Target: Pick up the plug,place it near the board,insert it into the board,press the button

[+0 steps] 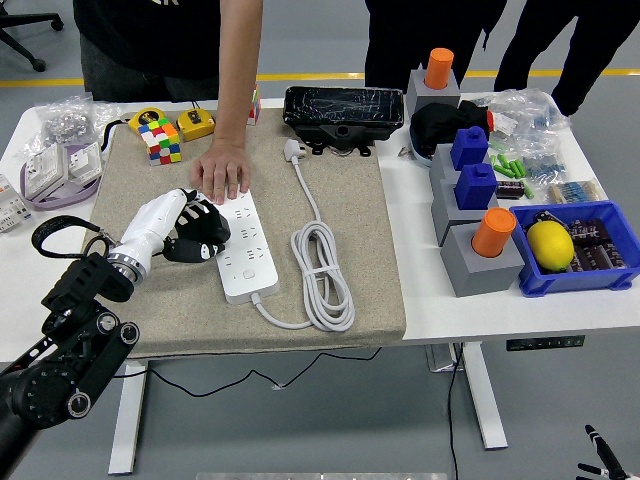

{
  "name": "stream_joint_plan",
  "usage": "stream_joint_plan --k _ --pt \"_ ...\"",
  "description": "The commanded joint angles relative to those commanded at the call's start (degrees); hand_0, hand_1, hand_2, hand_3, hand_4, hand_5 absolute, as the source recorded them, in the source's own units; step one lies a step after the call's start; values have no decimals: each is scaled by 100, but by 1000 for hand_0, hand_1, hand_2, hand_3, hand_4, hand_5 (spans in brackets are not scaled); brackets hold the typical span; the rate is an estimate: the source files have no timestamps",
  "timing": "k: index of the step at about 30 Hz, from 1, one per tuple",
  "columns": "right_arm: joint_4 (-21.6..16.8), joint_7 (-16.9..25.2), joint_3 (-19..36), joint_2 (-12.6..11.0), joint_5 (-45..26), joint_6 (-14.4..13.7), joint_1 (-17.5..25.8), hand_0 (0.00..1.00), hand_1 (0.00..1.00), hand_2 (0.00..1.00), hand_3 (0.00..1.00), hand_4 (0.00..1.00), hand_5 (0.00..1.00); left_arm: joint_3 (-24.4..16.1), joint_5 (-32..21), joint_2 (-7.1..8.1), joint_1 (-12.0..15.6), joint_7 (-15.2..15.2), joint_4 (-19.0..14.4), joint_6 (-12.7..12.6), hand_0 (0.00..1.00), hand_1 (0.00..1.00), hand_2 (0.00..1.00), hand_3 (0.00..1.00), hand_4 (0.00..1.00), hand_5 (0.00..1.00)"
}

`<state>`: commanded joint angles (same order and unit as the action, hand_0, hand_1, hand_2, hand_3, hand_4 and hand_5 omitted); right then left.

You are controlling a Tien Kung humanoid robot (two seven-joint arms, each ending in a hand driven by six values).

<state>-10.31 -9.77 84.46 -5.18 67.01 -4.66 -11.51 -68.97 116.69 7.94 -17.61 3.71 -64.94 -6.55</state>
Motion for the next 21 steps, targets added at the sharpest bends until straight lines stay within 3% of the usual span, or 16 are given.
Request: stream_joint_plan --k 21 --pt "0 2 0 -8 -4 -1 -9 791 715 683 669 998 978 2 86 -8 -18 -4 76 48 340 415 430 505 760 2"
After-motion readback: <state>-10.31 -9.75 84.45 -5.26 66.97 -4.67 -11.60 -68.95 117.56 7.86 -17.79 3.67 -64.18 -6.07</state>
